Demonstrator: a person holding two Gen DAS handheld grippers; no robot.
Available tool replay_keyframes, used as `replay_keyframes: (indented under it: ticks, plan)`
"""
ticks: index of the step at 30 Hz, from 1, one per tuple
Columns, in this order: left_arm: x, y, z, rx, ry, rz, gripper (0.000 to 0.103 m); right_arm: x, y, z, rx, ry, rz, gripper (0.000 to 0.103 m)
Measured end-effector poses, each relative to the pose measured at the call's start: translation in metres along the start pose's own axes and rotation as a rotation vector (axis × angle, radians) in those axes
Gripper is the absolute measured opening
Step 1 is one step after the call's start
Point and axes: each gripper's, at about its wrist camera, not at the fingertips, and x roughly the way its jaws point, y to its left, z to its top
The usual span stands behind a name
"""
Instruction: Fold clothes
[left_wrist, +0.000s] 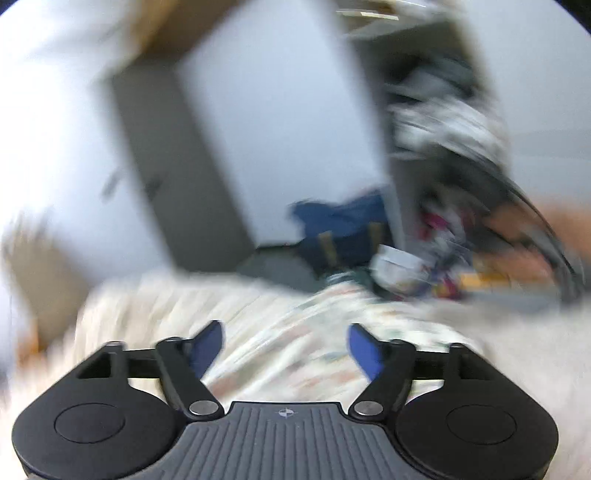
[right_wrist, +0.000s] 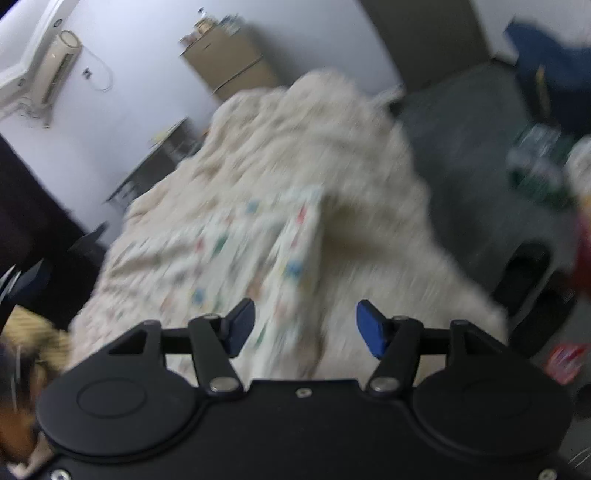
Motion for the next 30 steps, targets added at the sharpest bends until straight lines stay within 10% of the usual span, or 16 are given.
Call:
replay_keyframes:
  ticks: [5,9,12,18,22,24,30]
  plan:
    - [-0.021,0.187,-0.051,-0.710,-0.066,-0.212,0.087,0.027,-0.027,-0.001,0.083,0.007,0.116,0.059]
    - [0.012,0.259,-0.105,-0.980,0.021,-0.283,0.086,0.055,-0.059,0.011,0.254,-0.029,0.256,0.064]
    - [0.038,0.261,-0.123,-0.991,0.133,-0.344,0.086,0.069,-0.073,0.018,0.346,-0.066,0.336,0.068]
    - [0.062,0.251,-0.132,-1.011,0.106,-0.425,0.084,0.085,-0.053,0.030,0.274,-0.071,0.272,0.068]
    - [0.060,0.236,-0.120,-0.955,0.096,-0.360,0.032,0.091,-0.032,0.037,0.227,-0.074,0.272,0.028]
    - [0.055,0.229,-0.109,-0.903,0.085,-0.324,0.026,0.089,-0.021,0.039,0.199,-0.096,0.240,0.011]
    - [0.000,0.229,-0.077,-0.770,-0.005,-0.363,0.019,0.053,0.029,0.055,0.071,-0.179,0.267,0.008]
